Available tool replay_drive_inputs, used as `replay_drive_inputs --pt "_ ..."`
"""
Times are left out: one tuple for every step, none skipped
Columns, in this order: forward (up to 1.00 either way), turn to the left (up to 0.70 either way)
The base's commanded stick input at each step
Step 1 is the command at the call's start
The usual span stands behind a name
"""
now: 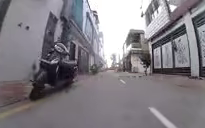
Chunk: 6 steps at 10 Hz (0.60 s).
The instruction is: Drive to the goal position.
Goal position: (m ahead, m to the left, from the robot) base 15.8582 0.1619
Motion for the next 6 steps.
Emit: replay_drive_inputs --pt "1.00 0.00" --pt "1.00 0.00" --pt "1.00 0.00" --pt "1.00 0.00" --pt "1.00 0.00" --pt "1.00 0.00"
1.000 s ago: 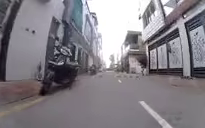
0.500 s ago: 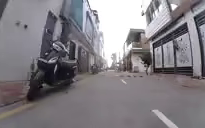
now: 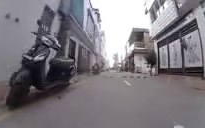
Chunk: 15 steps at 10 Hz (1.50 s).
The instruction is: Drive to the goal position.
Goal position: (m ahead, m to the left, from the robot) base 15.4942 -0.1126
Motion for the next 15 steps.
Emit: replay_drive_inputs --pt "1.00 0.00" --pt "1.00 0.00" --pt "1.00 0.00" --pt "1.00 0.00" --pt "1.00 0.00" --pt "1.00 0.00" --pt "1.00 0.00" --pt "1.00 0.00" --pt "1.00 0.00" --pt "1.00 0.00" --pt "1.00 0.00" --pt "1.00 0.00" --pt "1.00 0.00" --pt "1.00 0.00" --pt "1.00 0.00"
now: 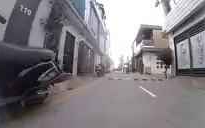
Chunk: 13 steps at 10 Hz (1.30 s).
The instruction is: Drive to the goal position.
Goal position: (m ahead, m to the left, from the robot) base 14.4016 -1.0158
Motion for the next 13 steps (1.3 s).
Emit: replay_drive_inputs --pt "1.00 0.00" --pt "1.00 0.00" --pt "1.00 0.00" --pt "1.00 0.00" --pt "1.00 0.00" --pt "1.00 0.00" --pt "1.00 0.00" --pt "1.00 0.00" --pt "1.00 0.00" --pt "1.00 0.00" --pt "1.00 0.00" --pt "1.00 0.00" --pt "1.00 0.00"
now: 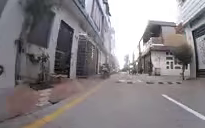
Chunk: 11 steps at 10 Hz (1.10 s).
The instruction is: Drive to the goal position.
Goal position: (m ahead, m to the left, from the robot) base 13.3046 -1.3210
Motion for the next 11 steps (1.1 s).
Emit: replay_drive_inputs --pt "1.00 0.00" --pt "1.00 0.00" --pt "1.00 0.00" --pt "1.00 0.00" --pt "1.00 0.00" --pt "1.00 0.00" --pt "1.00 0.00" --pt "1.00 0.00" --pt "1.00 0.00" --pt "1.00 0.00" --pt "1.00 0.00"
